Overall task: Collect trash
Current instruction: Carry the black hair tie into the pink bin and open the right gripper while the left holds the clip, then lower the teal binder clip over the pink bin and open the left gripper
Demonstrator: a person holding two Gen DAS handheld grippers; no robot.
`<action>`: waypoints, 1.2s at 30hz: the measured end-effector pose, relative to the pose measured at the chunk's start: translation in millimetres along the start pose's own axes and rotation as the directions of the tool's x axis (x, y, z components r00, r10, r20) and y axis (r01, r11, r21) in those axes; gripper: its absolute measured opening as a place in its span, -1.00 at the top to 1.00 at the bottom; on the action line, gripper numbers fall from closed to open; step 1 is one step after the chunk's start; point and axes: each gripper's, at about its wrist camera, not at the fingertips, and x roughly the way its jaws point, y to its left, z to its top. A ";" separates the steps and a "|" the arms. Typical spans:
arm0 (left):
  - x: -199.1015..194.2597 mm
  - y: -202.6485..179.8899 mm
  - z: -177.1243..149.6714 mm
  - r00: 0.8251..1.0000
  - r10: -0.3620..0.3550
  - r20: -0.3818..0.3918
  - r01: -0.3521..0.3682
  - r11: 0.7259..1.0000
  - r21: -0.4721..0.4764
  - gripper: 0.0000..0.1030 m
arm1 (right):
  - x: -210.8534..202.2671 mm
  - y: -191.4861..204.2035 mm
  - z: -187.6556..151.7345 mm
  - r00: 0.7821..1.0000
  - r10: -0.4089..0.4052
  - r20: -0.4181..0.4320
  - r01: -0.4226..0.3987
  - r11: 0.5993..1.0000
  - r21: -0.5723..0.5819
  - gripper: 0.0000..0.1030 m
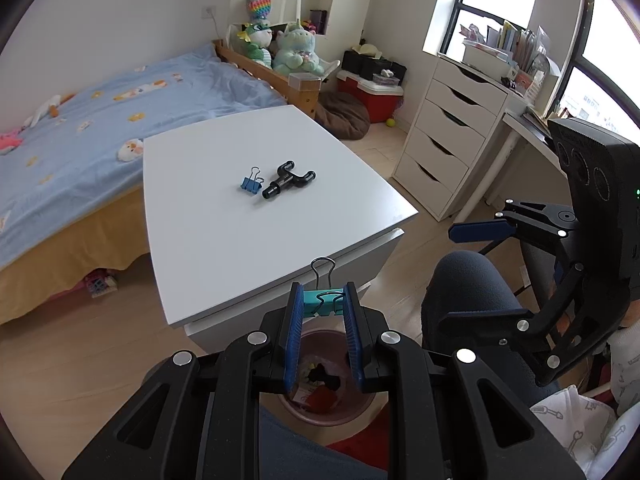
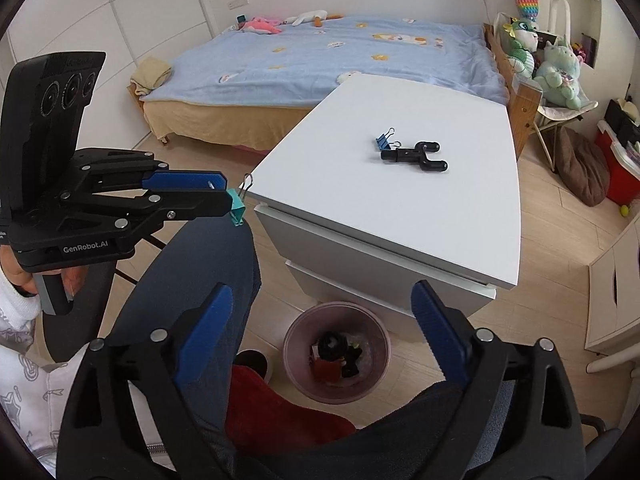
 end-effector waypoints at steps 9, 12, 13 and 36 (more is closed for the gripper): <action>4.0 -7.1 -3.7 0.999 -0.036 -0.017 0.036 0.999 0.027 0.60 | -8.8 -12.3 -1.7 0.999 -0.044 0.027 0.043 0.998 0.055 -0.89; 4.9 -9.3 -5.0 0.999 -0.045 -0.020 0.046 0.998 0.036 0.60 | -12.0 -14.9 -2.9 0.998 -0.059 0.035 0.056 0.996 0.067 -0.90; 5.3 -10.3 -5.4 0.999 -0.047 -0.021 0.048 0.998 0.038 0.60 | -13.7 -15.2 -3.6 0.997 -0.063 0.039 0.060 0.996 0.070 -0.90; 16.1 -27.2 -3.8 0.993 -0.103 -0.053 0.108 0.990 0.092 0.23 | -30.4 -33.8 -11.0 0.992 -0.104 0.066 0.095 0.987 0.132 -0.90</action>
